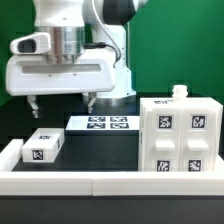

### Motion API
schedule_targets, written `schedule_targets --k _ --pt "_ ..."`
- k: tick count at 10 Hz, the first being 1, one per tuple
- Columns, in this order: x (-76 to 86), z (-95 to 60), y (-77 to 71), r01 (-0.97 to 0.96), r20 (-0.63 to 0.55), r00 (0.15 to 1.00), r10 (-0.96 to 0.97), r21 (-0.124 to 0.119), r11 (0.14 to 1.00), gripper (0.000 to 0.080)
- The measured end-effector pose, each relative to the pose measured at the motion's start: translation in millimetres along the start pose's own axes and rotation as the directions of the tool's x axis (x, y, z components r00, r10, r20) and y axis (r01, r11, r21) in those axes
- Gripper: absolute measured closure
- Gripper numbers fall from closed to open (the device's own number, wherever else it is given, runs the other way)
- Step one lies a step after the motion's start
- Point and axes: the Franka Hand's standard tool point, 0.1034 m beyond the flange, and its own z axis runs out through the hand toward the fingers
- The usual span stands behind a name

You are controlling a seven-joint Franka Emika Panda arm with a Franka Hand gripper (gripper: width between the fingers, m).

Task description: Assemble cabinet

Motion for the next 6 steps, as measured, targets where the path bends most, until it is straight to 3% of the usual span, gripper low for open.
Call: schedule_targets --k 1,6 --pt "-6.1 6.9 17.7 -0.002 0.006 1.000 0.002 0.007 1.000 0.0002" --pt "-10.5 12.0 20.5 -0.020 0.021 1.000 0.020 0.011 1.000 0.0002"
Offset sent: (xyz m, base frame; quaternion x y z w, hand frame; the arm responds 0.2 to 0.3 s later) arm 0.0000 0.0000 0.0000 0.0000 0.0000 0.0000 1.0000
